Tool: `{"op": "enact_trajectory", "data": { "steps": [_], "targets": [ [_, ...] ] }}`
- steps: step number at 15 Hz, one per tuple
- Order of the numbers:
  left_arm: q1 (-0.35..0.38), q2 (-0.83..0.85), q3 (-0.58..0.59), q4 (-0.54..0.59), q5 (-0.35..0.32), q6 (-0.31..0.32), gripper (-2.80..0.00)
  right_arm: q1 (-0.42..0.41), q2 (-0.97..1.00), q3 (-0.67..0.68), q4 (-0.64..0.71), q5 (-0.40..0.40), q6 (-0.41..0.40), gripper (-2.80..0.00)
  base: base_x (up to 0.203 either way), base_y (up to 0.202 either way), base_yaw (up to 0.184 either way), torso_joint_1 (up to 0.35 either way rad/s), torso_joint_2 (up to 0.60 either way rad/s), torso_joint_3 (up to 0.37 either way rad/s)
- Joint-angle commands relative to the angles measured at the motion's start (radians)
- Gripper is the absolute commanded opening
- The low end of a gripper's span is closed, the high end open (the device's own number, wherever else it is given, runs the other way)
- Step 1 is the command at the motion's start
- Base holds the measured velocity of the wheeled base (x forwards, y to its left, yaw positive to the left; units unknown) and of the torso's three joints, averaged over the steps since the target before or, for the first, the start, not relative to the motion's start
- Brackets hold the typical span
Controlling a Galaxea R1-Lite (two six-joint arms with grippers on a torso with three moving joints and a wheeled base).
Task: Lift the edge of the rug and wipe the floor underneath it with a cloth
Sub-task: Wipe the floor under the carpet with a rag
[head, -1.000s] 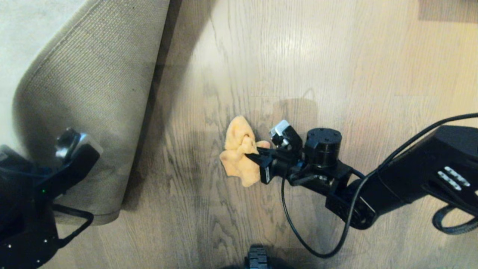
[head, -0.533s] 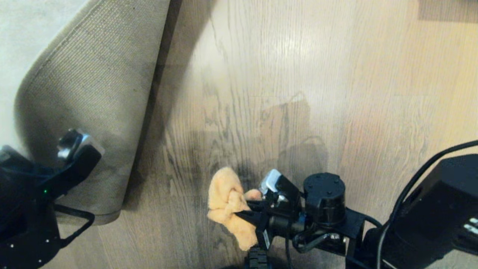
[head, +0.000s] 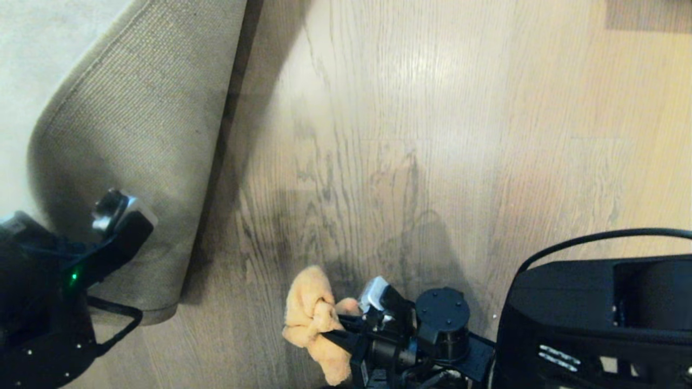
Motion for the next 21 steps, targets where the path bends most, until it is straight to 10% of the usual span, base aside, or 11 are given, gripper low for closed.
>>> {"op": "enact_trajectory", "data": {
  "steps": [1,21],
  "targets": [
    [0.0,0.016,-0.001,-0.007,0.007,0.007,-2.8,0.0,0.047,-0.029,-0.017,-0.006,0.009,-2.8,0.0,0.0,0.0,0.0,0.0,0.0],
    [-0.001,0.02,0.001,-0.007,0.007,0.007,-2.8,-0.236,-0.165,-0.297,-0.005,-0.056,0.02,-2.8,0.0,0.0,0.0,0.0,0.0,0.0]
  ]
}}
